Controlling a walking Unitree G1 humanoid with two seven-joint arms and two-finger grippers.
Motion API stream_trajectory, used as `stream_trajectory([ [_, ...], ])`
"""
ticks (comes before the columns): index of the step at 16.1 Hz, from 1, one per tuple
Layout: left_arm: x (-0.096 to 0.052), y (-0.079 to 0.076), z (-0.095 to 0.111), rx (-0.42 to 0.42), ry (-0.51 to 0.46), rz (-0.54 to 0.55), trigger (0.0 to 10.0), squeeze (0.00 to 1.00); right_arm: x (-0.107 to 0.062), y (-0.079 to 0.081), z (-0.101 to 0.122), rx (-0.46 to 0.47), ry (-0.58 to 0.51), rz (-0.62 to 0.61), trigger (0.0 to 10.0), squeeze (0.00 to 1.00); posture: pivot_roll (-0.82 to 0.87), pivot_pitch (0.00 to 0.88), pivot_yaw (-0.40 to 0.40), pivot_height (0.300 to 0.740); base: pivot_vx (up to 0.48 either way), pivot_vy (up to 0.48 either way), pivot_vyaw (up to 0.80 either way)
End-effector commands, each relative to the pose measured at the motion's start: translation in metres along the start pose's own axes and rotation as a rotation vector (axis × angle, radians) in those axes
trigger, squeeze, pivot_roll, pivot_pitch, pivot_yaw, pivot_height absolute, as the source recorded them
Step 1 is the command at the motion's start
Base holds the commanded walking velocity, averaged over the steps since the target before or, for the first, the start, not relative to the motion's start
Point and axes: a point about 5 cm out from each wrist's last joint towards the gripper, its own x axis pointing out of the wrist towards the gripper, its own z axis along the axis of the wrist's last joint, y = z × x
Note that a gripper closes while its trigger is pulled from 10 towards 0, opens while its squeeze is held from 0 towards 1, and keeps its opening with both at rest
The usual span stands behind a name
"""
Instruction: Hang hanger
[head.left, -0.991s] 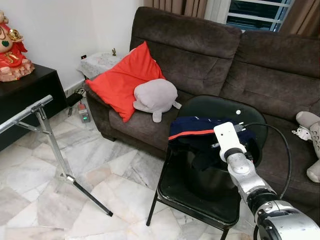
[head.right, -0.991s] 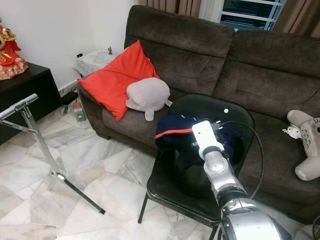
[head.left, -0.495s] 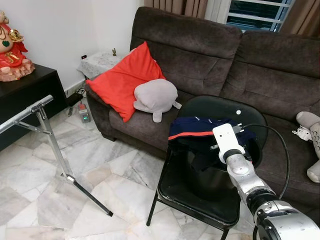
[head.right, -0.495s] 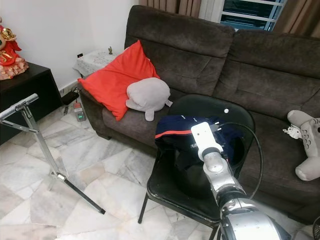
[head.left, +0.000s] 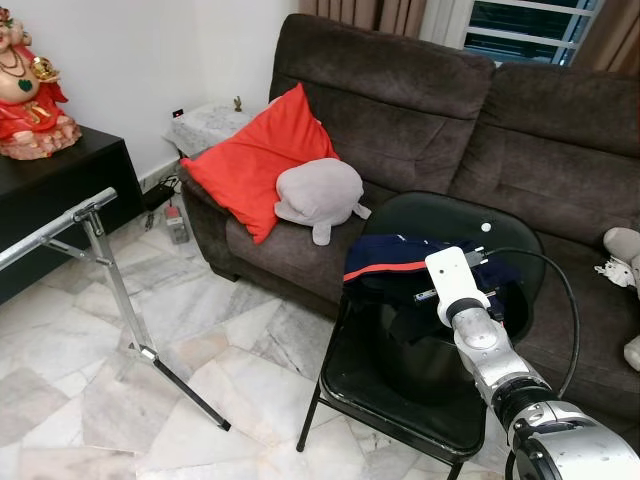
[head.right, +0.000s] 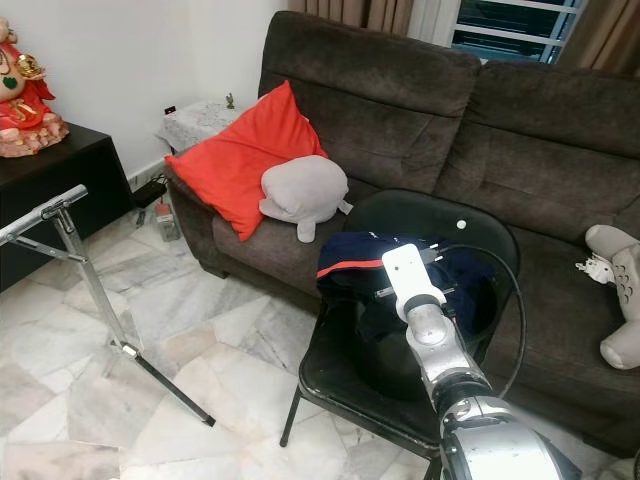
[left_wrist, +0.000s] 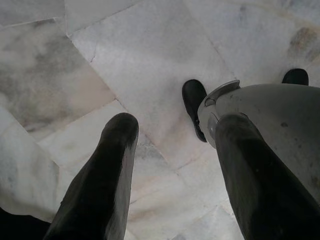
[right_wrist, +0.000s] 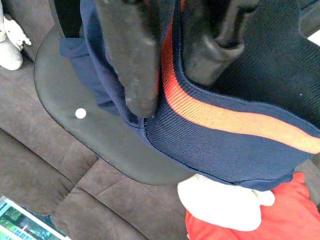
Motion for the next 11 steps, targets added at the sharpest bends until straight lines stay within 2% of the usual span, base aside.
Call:
stream_trajectory([
  [1,-0.001,0.002,-0.006,0.018,0.027,0.002,10.0,0.0,0.003,-0.006,0.005,0.033,-0.002,-0.03,0.0,0.0,0.12,0.003,-0.026,0.74,0.0,0.0,0.0],
  [2,-0.001,0.002,-0.006,0.018,0.027,0.002,10.0,0.0,0.002,-0.006,0.005,0.045,0.002,-0.035,0.0,0.0,0.12,0.002,-0.026,0.74,0.0,0.0,0.0],
  [5,-0.001,0.001,-0.005,0.018,0.024,0.001,10.0,0.0,0.002,-0.02,0.0,0.161,0.021,-0.122,0.0,0.0,0.11,0.0,-0.028,0.74,0.0,0.0,0.0],
  [8,0.0,-0.001,-0.004,0.016,0.02,-0.001,10.0,0.0,0.002,-0.051,0.003,0.353,0.004,-0.296,0.0,0.0,0.11,0.0,-0.031,0.74,0.0,0.0,0.0],
  [9,0.0,-0.001,-0.003,0.015,0.018,-0.001,10.0,0.0,0.002,-0.066,0.009,0.416,-0.032,-0.362,0.0,0.0,0.1,0.0,-0.033,0.74,0.0,0.0,0.0],
  [11,0.0,-0.002,-0.002,0.014,0.015,-0.001,10.0,0.0,0.002,-0.091,0.026,0.462,-0.115,-0.446,0.0,0.0,0.1,0.0,-0.034,0.74,0.0,0.0,0.0],
])
